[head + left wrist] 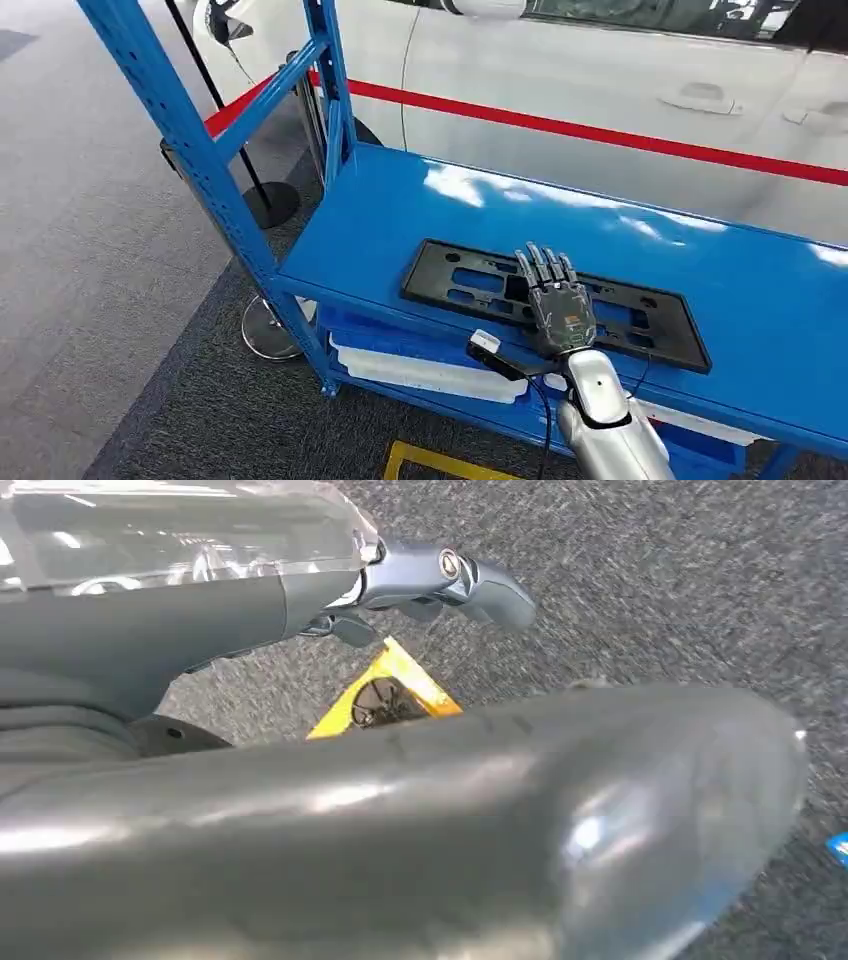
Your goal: Take the parts from the cabinet and place them on the table.
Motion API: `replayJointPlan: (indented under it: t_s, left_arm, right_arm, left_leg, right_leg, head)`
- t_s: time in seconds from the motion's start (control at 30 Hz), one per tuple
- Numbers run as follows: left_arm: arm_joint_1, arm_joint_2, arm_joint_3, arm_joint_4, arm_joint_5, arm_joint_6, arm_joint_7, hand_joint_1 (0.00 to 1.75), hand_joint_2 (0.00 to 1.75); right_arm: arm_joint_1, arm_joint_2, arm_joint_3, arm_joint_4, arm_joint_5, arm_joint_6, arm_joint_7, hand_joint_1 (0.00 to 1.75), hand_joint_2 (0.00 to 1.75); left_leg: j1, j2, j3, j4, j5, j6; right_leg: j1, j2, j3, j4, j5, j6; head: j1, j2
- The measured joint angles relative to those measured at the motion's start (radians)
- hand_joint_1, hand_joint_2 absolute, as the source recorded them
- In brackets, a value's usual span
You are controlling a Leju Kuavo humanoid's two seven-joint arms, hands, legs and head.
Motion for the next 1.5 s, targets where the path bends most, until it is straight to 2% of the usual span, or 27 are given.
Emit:
replayJointPlan:
  t_s: [0.1, 0.13, 0.17, 0.27, 0.3, 0.33, 0.37, 0.43, 0.47, 0.6, 0.67, 0.77, 0.8, 0.83, 0.87, 0.93, 0.97, 1.03, 1.1, 1.17, 1.23, 1.3, 1.33, 1.37, 1.43, 1.47, 1.5]
  left_arm:
    - [0.000, 0.000, -0.001, 0.000, 0.000, 0.003, 0.000, 0.00, 0.00]
    - [0.000, 0.000, -0.002, 0.000, 0.000, 0.003, -0.002, 0.00, 0.00]
    - [0.000, 0.000, -0.004, 0.000, 0.000, 0.004, -0.004, 0.00, 0.00]
    - [0.001, 0.000, -0.009, 0.000, 0.000, 0.007, -0.004, 0.00, 0.00]
    - [0.002, 0.000, -0.010, 0.000, 0.000, 0.008, -0.003, 0.00, 0.00]
    - [0.004, 0.000, -0.013, 0.000, 0.000, 0.008, -0.003, 0.00, 0.00]
    - [0.004, 0.000, -0.014, 0.000, 0.000, 0.008, -0.003, 0.00, 0.00]
    - [0.003, 0.000, -0.015, 0.000, 0.000, 0.008, -0.003, 0.00, 0.00]
    - [0.003, 0.000, -0.015, 0.000, 0.000, 0.008, -0.003, 0.00, 0.00]
    - [0.002, 0.000, -0.016, 0.000, 0.000, 0.009, -0.002, 0.00, 0.00]
    - [0.000, -0.002, -0.016, 0.000, 0.000, 0.009, -0.002, 0.00, 0.00]
    - [0.001, -0.002, -0.016, 0.000, 0.000, 0.009, -0.001, 0.00, 0.00]
    - [0.002, -0.002, -0.016, 0.000, 0.000, 0.009, -0.001, 0.00, 0.00]
    - [0.003, -0.002, -0.016, 0.000, 0.000, 0.009, 0.000, 0.00, 0.00]
    - [0.003, -0.002, -0.016, 0.000, 0.000, 0.009, 0.000, 0.00, 0.00]
    - [0.003, -0.002, -0.016, 0.000, 0.002, 0.009, 0.000, 0.00, 0.00]
    - [0.003, -0.003, -0.016, 0.000, 0.001, 0.009, 0.000, 0.00, 0.00]
    - [0.001, -0.002, -0.017, 0.000, 0.000, 0.006, 0.007, 0.00, 0.00]
    - [0.001, 0.000, -0.019, 0.000, -0.001, -0.005, 0.015, 0.00, 0.00]
    - [0.002, 0.011, -0.022, 0.000, -0.001, -0.007, 0.027, 0.00, 0.00]
    - [0.002, 0.016, -0.023, 0.002, 0.000, -0.006, 0.039, 0.00, 0.00]
    - [0.004, 0.021, -0.023, 0.004, 0.000, -0.005, 0.045, 0.00, 0.00]
    - [0.004, 0.024, -0.023, 0.005, 0.001, -0.005, 0.045, 0.00, 0.00]
    - [0.004, 0.026, -0.023, 0.006, 0.000, -0.004, 0.048, 0.00, 0.00]
    - [0.004, 0.029, -0.024, 0.006, -0.002, 0.010, 0.064, 0.00, 0.00]
    - [0.003, 0.030, -0.026, 0.006, -0.002, 0.018, 0.074, 0.00, 0.00]
    - [0.002, 0.031, -0.028, 0.007, -0.002, 0.023, 0.084, 0.00, 0.00]
  right_arm:
    - [-0.021, 0.007, 0.008, 0.043, -0.006, 0.000, 0.014, 1.75, 1.75]
    - [-0.031, 0.012, 0.011, 0.059, -0.020, -0.005, 0.014, 1.75, 1.75]
    - [-0.040, 0.015, 0.011, 0.075, -0.038, -0.012, 0.013, 1.75, 1.75]
    - [-0.050, 0.022, 0.011, 0.111, -0.087, -0.031, -0.001, 1.75, 1.75]
    - [-0.050, 0.023, 0.011, 0.122, -0.099, -0.032, -0.002, 1.75, 1.75]
    - [-0.050, 0.023, 0.011, 0.128, -0.104, -0.033, -0.003, 1.75, 1.75]
    - [-0.052, 0.023, 0.011, 0.134, -0.106, -0.034, -0.004, 1.75, 1.75]
    - [-0.058, 0.023, 0.011, 0.141, -0.108, -0.039, -0.005, 1.75, 1.75]
    - [-0.061, 0.023, 0.011, 0.144, -0.108, -0.040, -0.005, 1.75, 1.75]
    - [-0.070, 0.023, 0.011, 0.156, -0.110, -0.040, -0.006, 1.75, 1.75]
    - [-0.073, 0.022, 0.011, 0.159, -0.115, -0.041, -0.008, 1.75, 1.75]
    - [-0.074, 0.019, 0.009, 0.160, -0.159, -0.050, -0.029, 1.75, 1.75]
    - [-0.072, 0.016, 0.008, 0.160, -0.178, -0.054, -0.041, 1.75, 1.75]
    - [-0.072, 0.013, 0.007, 0.159, -0.194, -0.056, -0.050, 1.75, 1.75]
    - [-0.072, 0.010, 0.006, 0.159, -0.208, -0.058, -0.057, 1.75, 1.75]
    - [-0.073, 0.005, -0.003, 0.143, -0.245, -0.064, -0.081, 1.75, 1.75]
    - [-0.074, 0.002, -0.010, 0.127, -0.274, -0.071, -0.099, 1.75, 1.75]
    - [-0.072, 0.000, -0.019, 0.092, -0.332, -0.081, -0.135, 1.75, 1.75]
    - [-0.058, -0.005, -0.034, 0.029, -0.444, -0.074, -0.191, 1.75, 1.75]
    - [-0.043, -0.011, -0.048, -0.061, -0.644, -0.023, -0.283, 1.75, 1.75]
    - [-0.027, -0.025, -0.074, -0.187, -0.963, 0.089, -0.418, 1.75, 1.75]
    - [-0.013, -0.035, -0.094, -0.321, -1.317, 0.148, -0.400, 1.75, 1.75]
    - [-0.009, -0.039, -0.102, -0.358, -1.428, 0.157, -0.386, 1.75, 1.75]
    - [0.004, -0.044, -0.111, -0.387, -1.484, 0.167, -0.389, 1.75, 1.75]
    - [0.044, -0.056, -0.130, -0.466, -1.520, 0.204, -0.434, 1.75, 1.75]
    - [0.064, -0.066, -0.137, -0.513, -1.585, 0.229, -0.448, 1.75, 1.75]
    - [0.078, -0.084, -0.145, -0.571, -1.667, 0.248, -0.459, 1.75, 1.75]
  left_leg:
    - [0.003, 0.001, 0.003, -0.004, 0.000, -0.017]
    - [0.006, 0.001, -0.002, 0.007, -0.009, -0.023]
    - [0.006, 0.002, -0.017, 0.045, -0.036, -0.029]
    - [0.011, 0.002, -0.128, 0.279, -0.145, -0.040]
    - [0.011, 0.002, -0.153, 0.326, -0.152, -0.041]
    - [0.012, 0.002, -0.152, 0.318, -0.133, -0.041]
    - [0.012, 0.002, -0.124, 0.256, -0.091, -0.039]
    - [0.012, 0.003, -0.032, 0.069, 0.001, -0.033]
    - [0.010, 0.003, -0.008, 0.013, 0.000, -0.027]
    - [0.006, 0.002, -0.005, 0.005, 0.001, -0.004]
    - [0.013, 0.004, 0.001, -0.007, 0.010, 0.011]
    - [0.011, 0.005, -0.003, -0.006, 0.010, 0.017]
    - [0.011, 0.005, -0.003, -0.005, 0.009, 0.017]
    - [0.011, 0.004, -0.001, -0.005, 0.009, 0.017]
    - [0.011, 0.003, 0.001, -0.005, 0.008, 0.016]
    - [0.011, 0.002, 0.009, -0.005, 0.004, 0.013]
    - [0.012, 0.002, 0.012, -0.005, 0.002, 0.011]
    - [0.007, 0.002, 0.010, -0.002, -0.002, -0.002]
    - [0.011, 0.002, 0.014, -0.006, -0.002, -0.013]
    - [0.011, 0.004, 0.008, 0.019, -0.022, -0.022]
    - [0.015, 0.004, -0.047, 0.148, -0.103, -0.029]
    - [0.018, 0.004, -0.110, 0.293, -0.161, -0.037]
    - [0.019, 0.004, -0.116, 0.308, -0.154, -0.040]
    - [0.021, 0.004, -0.101, 0.277, -0.130, -0.042]
    - [0.026, 0.005, -0.015, 0.106, -0.042, -0.043]
    - [0.027, 0.005, 0.026, 0.013, -0.019, -0.039]
    - [0.015, 0.003, 0.027, 0.009, -0.030, -0.030]
  right_leg:
    - [0.003, 0.002, 0.000, -0.002, 0.001, -0.015]
    - [-0.004, -0.001, 0.004, -0.010, 0.005, -0.024]
    - [-0.004, -0.001, 0.005, -0.010, 0.004, -0.029]
    - [0.000, -0.004, 0.004, -0.010, 0.002, -0.037]
    - [0.001, -0.004, 0.005, -0.010, 0.002, -0.038]
    - [0.002, -0.004, 0.006, -0.009, 0.001, -0.037]
    - [0.002, -0.003, 0.007, -0.009, 0.001, -0.037]
    - [0.002, 0.000, 0.014, -0.008, -0.002, -0.032]
    - [0.005, 0.001, 0.015, -0.007, -0.004, -0.029]
    - [0.008, 0.006, 0.012, -0.007, -0.002, -0.006]
    - [0.008, 0.004, 0.001, 0.024, -0.030, 0.003]
    - [0.002, 0.004, -0.107, 0.250, -0.142, 0.012]
    - [0.001, 0.003, -0.136, 0.309, -0.155, 0.013]
    - [0.001, 0.003, -0.142, 0.315, -0.143, 0.014]
    - [0.001, 0.003, -0.122, 0.269, -0.106, 0.012]
    - [0.002, 0.003, -0.031, 0.086, -0.012, 0.002]
    - [0.006, 0.003, 0.010, 0.000, 0.006, -0.008]
    - [0.014, 0.004, 0.014, -0.010, 0.000, -0.012]
    - [0.018, 0.006, 0.015, -0.011, 0.000, -0.020]
    - [0.006, 0.003, 0.026, -0.031, 0.011, -0.032]
    - [0.004, 0.003, 0.026, -0.031, 0.011, -0.039]
    - [0.005, 0.003, 0.025, -0.030, 0.011, -0.039]
    - [0.004, 0.003, 0.026, -0.030, 0.011, -0.038]
    - [0.003, 0.003, 0.026, -0.029, 0.011, -0.037]
    - [-0.002, 0.003, 0.020, -0.017, 0.007, -0.029]
    - [-0.004, 0.003, 0.014, -0.007, 0.004, -0.022]
    - [0.000, 0.004, 0.007, -0.003, 0.003, -0.012]
  head:
    - [0.000, 0.000]
    - [0.000, 0.000]
    - [0.000, 0.000]
    - [0.000, 0.000]
    - [0.000, 0.000]
    - [0.000, 0.000]
    - [0.000, 0.000]
    - [0.000, 0.000]
    - [0.000, 0.000]
    - [0.000, 0.000]
    - [0.000, 0.000]
    - [0.000, 0.000]
    - [0.000, 0.000]
    - [0.000, 0.000]
    - [0.000, 0.000]
    - [0.000, 0.000]
    - [0.000, 0.000]
    - [0.000, 0.000]
    - [0.000, 0.000]
    - [0.000, 0.000]
    - [-0.001, 0.000]
    - [0.000, 0.000]
    - [0.000, 0.000]
    - [0.000, 0.000]
    - [0.000, 0.000]
    - [0.000, 0.000]
    - [0.000, 0.000]
